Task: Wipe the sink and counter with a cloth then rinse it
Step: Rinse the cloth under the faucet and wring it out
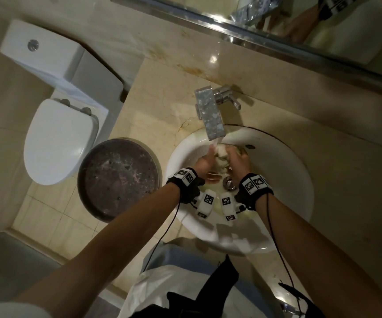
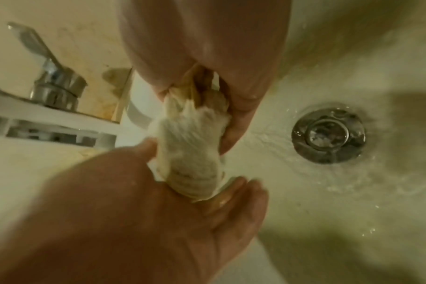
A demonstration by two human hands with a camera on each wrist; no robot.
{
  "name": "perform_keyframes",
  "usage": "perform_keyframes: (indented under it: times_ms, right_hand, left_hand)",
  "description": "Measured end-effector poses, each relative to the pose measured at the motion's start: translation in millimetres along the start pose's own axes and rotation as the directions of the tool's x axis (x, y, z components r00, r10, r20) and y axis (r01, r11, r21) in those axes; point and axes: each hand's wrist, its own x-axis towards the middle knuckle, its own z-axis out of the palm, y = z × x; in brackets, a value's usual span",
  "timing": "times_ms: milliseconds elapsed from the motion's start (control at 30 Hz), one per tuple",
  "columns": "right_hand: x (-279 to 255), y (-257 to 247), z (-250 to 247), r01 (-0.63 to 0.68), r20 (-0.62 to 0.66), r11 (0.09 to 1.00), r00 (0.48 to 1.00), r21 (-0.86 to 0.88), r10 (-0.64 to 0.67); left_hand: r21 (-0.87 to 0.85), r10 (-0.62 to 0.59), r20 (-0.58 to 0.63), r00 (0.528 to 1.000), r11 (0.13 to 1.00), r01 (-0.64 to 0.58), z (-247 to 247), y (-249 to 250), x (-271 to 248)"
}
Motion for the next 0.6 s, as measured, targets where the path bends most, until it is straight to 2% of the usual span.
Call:
perform_keyframes:
  times_ms: [67, 100, 200, 233, 300, 433, 600]
  right_hand:
    - [-6, 1, -1, 0.062, 0.004, 0.997, 0.998, -0.051, -0.062]
    - [-9, 2, 0, 0.095, 0.008, 0.993, 0.995, -0.074, -0.095]
    - [-13, 5, 4, 0.148, 0.005, 0.96, 0.989, -0.238, -0.151]
    - [-12, 7, 6, 0.173, 0.012, 0.932, 0.984, -0.318, -0.178]
    - [-3, 7, 9, 0.206, 0.019, 0.892, 0.976, -0.403, -0.216]
    - [7, -7, 17, 0.167, 0.035, 0.875, 0.985, -0.454, -0.17]
    - [-5, -8, 23, 0.257, 0.053, 0.88, 0.965, -0.399, -0.257]
  left_hand:
    - [-0.095, -0.057, 0.031, 0.998, 0.994, 0.06, 0, -2, 13]
    - [-0.105, -0.043, 0.012, 0.999, 0.993, 0.044, 1, 0, 15]
    - [-0.015, 0.062, -0.101, 0.993, 0.998, -0.064, 5, 4, 12]
    - [-0.014, 0.124, -0.136, 0.983, 0.992, -0.127, 8, 2, 13]
    - [-0.024, 0.169, -0.168, 0.971, 0.984, -0.175, 13, -3, 16]
    - [-0.021, 0.141, -0.211, 0.967, 0.989, -0.149, 14, 0, 17]
    - [0.127, 0.066, -0.119, 0.991, 0.991, -0.051, 5, -1, 55]
